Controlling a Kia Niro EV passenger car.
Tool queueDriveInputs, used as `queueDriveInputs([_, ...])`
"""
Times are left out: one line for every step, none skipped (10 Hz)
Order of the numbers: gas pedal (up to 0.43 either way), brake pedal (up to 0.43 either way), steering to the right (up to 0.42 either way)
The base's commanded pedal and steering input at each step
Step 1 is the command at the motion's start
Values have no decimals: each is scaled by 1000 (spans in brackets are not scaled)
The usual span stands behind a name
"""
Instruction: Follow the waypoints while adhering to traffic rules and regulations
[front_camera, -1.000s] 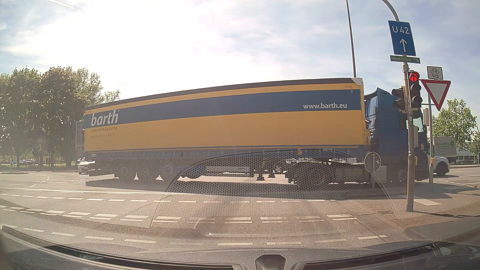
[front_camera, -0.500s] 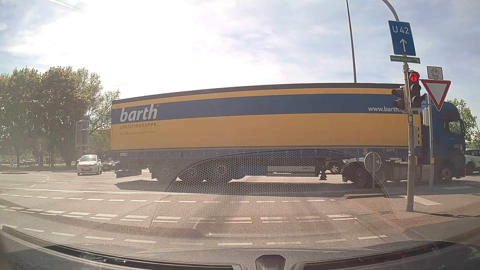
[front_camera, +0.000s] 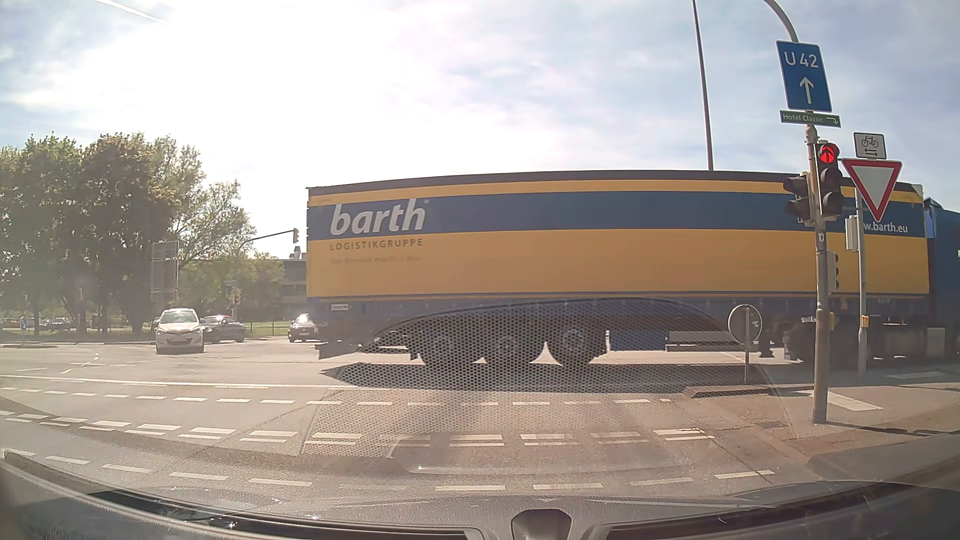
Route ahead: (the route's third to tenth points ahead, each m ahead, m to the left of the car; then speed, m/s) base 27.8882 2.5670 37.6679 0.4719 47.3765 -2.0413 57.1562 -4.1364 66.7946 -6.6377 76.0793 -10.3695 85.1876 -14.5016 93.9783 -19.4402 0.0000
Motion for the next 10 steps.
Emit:
queueDriveInputs([0, 256, 12])
queueDriveInputs([0, 256, 12])
queueDriveInputs([0, 256, 13])
queueDriveInputs([0, 256, 13])
queueDriveInputs([0, 250, 13])
queueDriveInputs([0, 256, 13])
queueDriveInputs([0, 256, 12])
queueDriveInputs([0, 256, 13])
queueDriveInputs([0, 256, 13])
queueDriveInputs([0, 256, 13])
